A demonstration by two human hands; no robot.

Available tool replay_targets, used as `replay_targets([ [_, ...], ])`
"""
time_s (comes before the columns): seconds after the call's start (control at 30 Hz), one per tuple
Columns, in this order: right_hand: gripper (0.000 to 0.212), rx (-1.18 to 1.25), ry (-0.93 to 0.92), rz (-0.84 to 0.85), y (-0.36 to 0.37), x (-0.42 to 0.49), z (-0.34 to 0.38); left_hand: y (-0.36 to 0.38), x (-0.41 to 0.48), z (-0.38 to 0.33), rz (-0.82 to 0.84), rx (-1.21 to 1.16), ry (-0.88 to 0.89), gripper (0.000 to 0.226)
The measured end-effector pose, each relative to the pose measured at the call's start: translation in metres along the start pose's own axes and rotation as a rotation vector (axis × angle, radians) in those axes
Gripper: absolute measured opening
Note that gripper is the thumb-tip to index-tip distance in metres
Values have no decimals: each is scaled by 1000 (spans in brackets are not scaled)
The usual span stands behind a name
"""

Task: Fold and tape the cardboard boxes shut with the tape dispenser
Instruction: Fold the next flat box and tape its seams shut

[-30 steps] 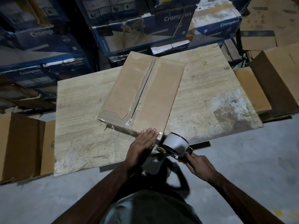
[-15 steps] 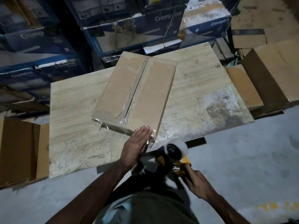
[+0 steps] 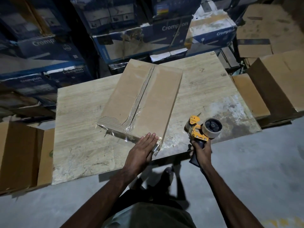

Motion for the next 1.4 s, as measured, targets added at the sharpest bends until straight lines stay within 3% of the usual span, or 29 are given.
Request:
replay_targets([
  [0.23, 31, 106, 108, 21, 33, 19, -5, 4, 0, 9, 51, -9, 64, 62],
  [0.37, 45, 102, 176, -14, 38, 8, -9, -3, -1, 14, 47, -67, 118, 56],
  [0.43, 58, -86, 157, -165, 31, -7, -4, -10, -1, 19, 70, -112, 148, 56],
  [0.5, 60, -264, 124, -406, 21, -34, 11, -20, 0, 30, 103, -103, 178, 62],
  [0.57, 59, -324, -6, -512, 26, -66, 34, -35, -3, 45, 101, -24, 175, 71],
  [0.67, 42, -352, -225, -386, 57, -96, 55, -67, -8, 83, 5, -57, 16, 73],
  [0.8, 48, -243, -289, 31, 107, -116, 63, -101, -21, 170, -144, -226, -246, 60],
  [0.87, 55, -391, -419, 202, 120, -124, 67, -113, -27, 203, -110, -296, -243, 58],
  [0.93, 76, -660, -546, 321, 125, -130, 67, -131, -30, 222, -63, -288, -213, 57],
  [0.97, 88, -812, -579, 357, 125, -132, 68, -136, -31, 230, -23, -267, -200, 50],
  [1.03, 101, -1029, -601, 384, 126, -131, 68, -134, -28, 248, 112, -113, -160, 84],
  [1.1, 82, -1133, -672, 339, 127, -129, 76, -130, -24, 260, 240, 32, -117, 102],
  [1.17, 61, -1178, -773, 304, 130, -126, 83, -130, -16, 265, 256, 50, -39, 96],
  [1.23, 58, -1203, -763, 349, 133, -118, 82, -133, -6, 262, 221, 34, 30, 86],
  [1.4, 92, -1168, -583, 401, 142, -96, 83, -129, 8, 262, 171, -18, 103, 75],
])
Point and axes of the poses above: each hand's wrist, its own x-axis towards the middle knuckle, its own y-axis out of the palm, z = x × y, the point moved 6 cm from there along x, towards the middle knuckle, and after that the axes turned 4 degrees about x, right-handed, at the moved point
